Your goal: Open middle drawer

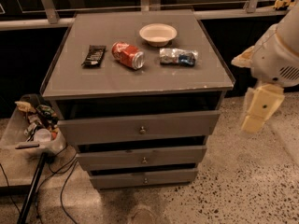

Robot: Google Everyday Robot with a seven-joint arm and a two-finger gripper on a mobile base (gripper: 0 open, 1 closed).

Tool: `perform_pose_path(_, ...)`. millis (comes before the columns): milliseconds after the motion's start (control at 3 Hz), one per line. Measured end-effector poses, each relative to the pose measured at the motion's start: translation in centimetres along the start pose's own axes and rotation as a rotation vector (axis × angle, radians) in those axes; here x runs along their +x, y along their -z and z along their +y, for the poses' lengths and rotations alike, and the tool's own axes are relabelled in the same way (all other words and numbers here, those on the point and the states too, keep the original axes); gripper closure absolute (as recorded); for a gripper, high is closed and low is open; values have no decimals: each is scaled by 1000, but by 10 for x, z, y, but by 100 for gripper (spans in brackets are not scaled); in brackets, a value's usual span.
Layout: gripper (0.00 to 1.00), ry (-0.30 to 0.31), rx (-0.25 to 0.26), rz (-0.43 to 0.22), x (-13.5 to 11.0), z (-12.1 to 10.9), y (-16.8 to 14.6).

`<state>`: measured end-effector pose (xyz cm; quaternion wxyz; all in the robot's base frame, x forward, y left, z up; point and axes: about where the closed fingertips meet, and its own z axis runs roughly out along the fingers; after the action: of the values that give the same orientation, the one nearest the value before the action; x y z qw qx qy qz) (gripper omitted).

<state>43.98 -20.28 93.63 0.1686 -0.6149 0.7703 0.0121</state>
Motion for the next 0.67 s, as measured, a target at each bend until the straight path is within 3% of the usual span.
perform_pose_path(667,0,97,-56,-166,3,45,-81)
